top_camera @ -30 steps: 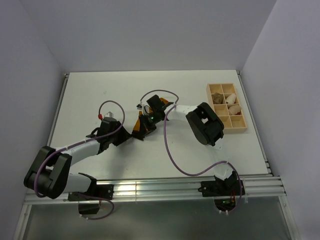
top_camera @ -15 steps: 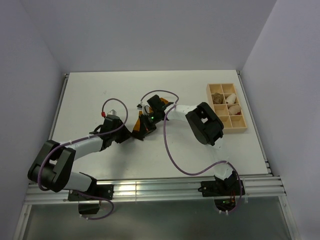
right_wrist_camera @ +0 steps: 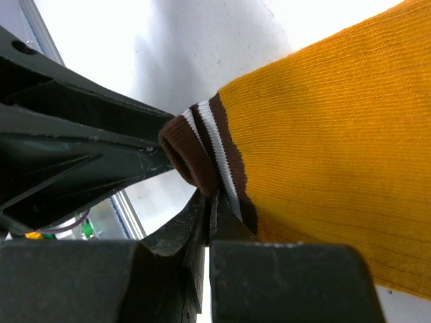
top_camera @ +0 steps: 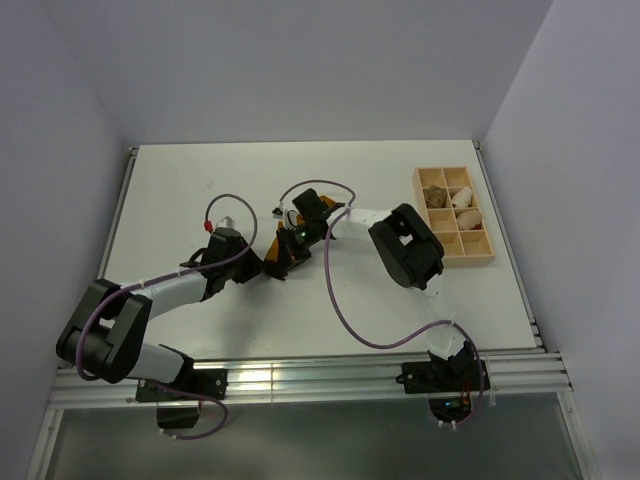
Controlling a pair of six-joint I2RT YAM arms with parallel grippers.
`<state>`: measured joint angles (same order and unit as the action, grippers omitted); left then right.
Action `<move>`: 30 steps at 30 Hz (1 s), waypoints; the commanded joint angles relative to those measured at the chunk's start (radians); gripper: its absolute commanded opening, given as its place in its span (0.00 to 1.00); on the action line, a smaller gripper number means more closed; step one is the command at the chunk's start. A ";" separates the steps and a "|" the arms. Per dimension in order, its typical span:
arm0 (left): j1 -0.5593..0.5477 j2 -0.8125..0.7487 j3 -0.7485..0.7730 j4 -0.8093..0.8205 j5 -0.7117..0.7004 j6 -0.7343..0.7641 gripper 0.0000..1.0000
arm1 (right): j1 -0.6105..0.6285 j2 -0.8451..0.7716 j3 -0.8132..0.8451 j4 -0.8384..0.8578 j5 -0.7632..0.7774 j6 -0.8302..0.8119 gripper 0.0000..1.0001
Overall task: Roll the socks
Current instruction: Roll the sock at the center of the board.
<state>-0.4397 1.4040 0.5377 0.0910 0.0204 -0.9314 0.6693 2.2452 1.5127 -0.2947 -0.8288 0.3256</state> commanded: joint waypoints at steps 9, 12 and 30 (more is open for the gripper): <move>-0.008 0.032 0.047 0.076 -0.010 -0.032 0.25 | -0.005 0.051 0.030 -0.038 0.036 -0.008 0.00; -0.010 0.039 0.053 0.082 -0.010 -0.041 0.26 | -0.005 0.060 0.041 -0.049 0.034 -0.008 0.00; -0.024 0.116 0.058 -0.042 -0.106 -0.080 0.20 | -0.005 -0.099 0.011 -0.064 0.155 -0.048 0.27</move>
<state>-0.4583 1.5166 0.6075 0.1219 -0.0254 -1.0122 0.6655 2.2364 1.5341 -0.3313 -0.7914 0.3244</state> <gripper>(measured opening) 0.207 0.249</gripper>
